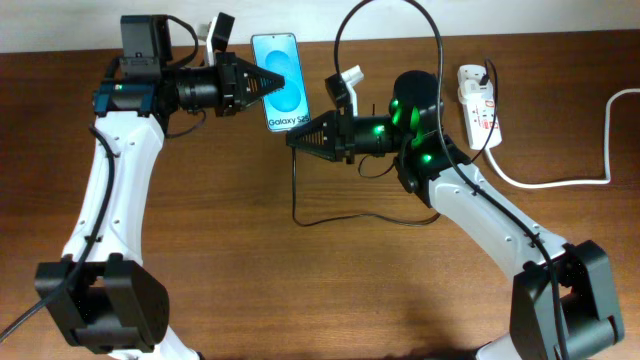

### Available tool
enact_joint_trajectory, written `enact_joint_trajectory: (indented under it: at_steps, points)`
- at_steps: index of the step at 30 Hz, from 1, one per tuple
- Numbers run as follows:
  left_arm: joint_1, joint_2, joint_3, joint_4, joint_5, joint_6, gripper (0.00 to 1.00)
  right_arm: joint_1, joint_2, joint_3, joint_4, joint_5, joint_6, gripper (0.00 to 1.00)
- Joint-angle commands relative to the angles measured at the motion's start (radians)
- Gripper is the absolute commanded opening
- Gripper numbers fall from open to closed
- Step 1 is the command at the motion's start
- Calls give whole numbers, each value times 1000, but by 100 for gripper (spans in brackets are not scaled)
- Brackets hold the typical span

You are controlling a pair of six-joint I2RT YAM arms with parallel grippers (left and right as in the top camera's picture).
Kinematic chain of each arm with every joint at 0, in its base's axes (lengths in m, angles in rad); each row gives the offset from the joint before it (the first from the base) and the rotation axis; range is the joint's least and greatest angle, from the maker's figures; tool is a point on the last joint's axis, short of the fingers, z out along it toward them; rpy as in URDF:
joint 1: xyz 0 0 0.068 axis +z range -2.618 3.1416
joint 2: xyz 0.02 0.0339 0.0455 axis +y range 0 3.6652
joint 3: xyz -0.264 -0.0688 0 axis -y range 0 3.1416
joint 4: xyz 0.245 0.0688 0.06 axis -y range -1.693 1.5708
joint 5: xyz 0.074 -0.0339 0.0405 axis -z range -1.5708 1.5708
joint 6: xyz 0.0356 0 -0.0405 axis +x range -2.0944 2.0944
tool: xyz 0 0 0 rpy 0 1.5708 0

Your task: Plug charger to phone and switch on socket

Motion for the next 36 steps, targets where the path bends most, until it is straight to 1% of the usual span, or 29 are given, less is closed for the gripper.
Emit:
enact_joint_trajectory:
  at_steps: [1,3,5,8,11,12,15,16,19,20,22,23,27,28,31,36]
  points:
    - [-97,0,-40,-77,100,65,0,-21,-14,60,63,201,-10,4]
    - [-97,0,-40,-79,122,64,0,-21,-14,60,63,201,-9,7]
    - [-97,0,-40,-79,123,56,0,-21,-14,60,63,201,-9,17]
    - [-95,0,-40,-79,126,27,0,-21,-14,60,62,196,-9,22]
    - [-90,0,-40,-79,169,15,0,-21,-14,59,59,193,-10,33]
    - [-85,0,-39,-78,175,-11,0,-21,-14,59,28,193,-10,36]
    - [-72,0,-39,-78,179,-34,0,-21,-14,59,-2,193,-23,37]
    - [-69,0,-39,-77,188,-34,0,-21,-14,59,-17,193,-29,42]
    - [-67,0,-39,-31,196,-87,0,-21,-14,59,-64,193,-32,45]
    - [-67,0,-39,-11,197,-106,0,-21,-14,59,-77,193,-57,46]
    - [-67,0,-39,5,204,-113,0,-21,-14,59,-108,193,-78,52]
    - [-67,0,-39,5,204,-114,0,-21,-14,59,-119,192,-78,54]
    - [-45,0,-39,5,204,-148,0,-21,-14,59,-127,162,-78,56]
    - [-33,0,-39,5,205,-155,0,-21,-14,59,-127,154,-78,59]
    - [-5,0,-39,7,204,-154,0,-21,-14,59,-135,132,-77,62]
    - [12,0,-39,77,203,-153,0,-21,-14,59,-172,131,-77,64]
